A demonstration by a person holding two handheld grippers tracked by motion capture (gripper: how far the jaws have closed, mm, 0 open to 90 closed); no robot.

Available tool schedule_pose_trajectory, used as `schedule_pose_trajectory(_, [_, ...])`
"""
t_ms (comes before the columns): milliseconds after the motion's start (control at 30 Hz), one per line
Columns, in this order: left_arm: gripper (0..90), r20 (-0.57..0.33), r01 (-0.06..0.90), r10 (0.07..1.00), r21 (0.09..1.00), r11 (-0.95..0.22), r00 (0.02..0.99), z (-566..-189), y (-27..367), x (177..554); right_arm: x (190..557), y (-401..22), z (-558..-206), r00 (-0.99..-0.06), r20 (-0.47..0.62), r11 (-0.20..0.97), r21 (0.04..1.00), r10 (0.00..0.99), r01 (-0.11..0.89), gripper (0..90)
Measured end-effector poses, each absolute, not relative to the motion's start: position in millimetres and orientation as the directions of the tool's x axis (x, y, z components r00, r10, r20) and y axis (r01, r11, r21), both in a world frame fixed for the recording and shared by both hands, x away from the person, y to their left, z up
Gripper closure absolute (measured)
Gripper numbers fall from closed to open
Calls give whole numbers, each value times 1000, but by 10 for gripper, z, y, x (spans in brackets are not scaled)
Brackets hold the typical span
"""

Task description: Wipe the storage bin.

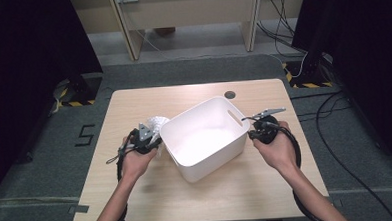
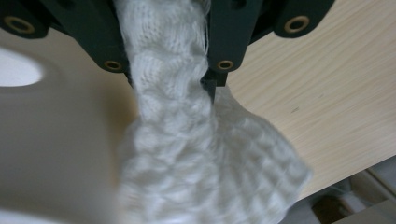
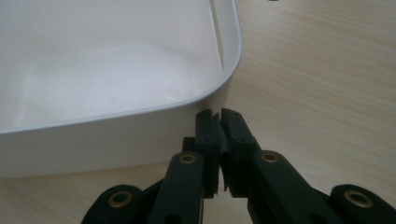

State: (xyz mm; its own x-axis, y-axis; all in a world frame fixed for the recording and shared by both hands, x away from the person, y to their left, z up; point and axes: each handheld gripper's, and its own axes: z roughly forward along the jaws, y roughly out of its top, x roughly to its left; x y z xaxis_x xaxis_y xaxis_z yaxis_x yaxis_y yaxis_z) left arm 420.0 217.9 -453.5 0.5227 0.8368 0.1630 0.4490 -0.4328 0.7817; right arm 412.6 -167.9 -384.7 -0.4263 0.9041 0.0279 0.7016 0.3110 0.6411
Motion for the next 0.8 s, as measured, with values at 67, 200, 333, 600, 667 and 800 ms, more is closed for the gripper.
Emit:
schedule_pose_trajectory(67, [766,181,436,828,780,-450,530,-4543,2174,4180,4164,-1654,-3851,-427,23,314,643,904,699,866])
schedule_pose_trajectory(200, [767,183,428,821,781,-455,540,-4549,2183,4145,4278,-1602,-3857,-422,-3,323,646,907,691,868])
schedule_pose_trajectory(333, [766,181,400,789,782,-478,588,-4556,2122,4005,4378,-1486,-3879,-431,24,314,649,902,693,863])
schedule_pose_trajectory(600, [765,217,346,737,775,-528,640,-4560,1902,3730,4452,-1225,-3907,-454,21,328,662,891,674,866])
schedule_pose_trajectory(667, [765,219,335,726,776,-535,651,-4559,1835,3665,4454,-1193,-3913,-457,24,326,668,889,669,867])
schedule_pose_trajectory(800, [765,222,328,716,773,-543,662,-4551,1755,3568,4458,-1209,-3900,-446,36,305,680,894,667,838])
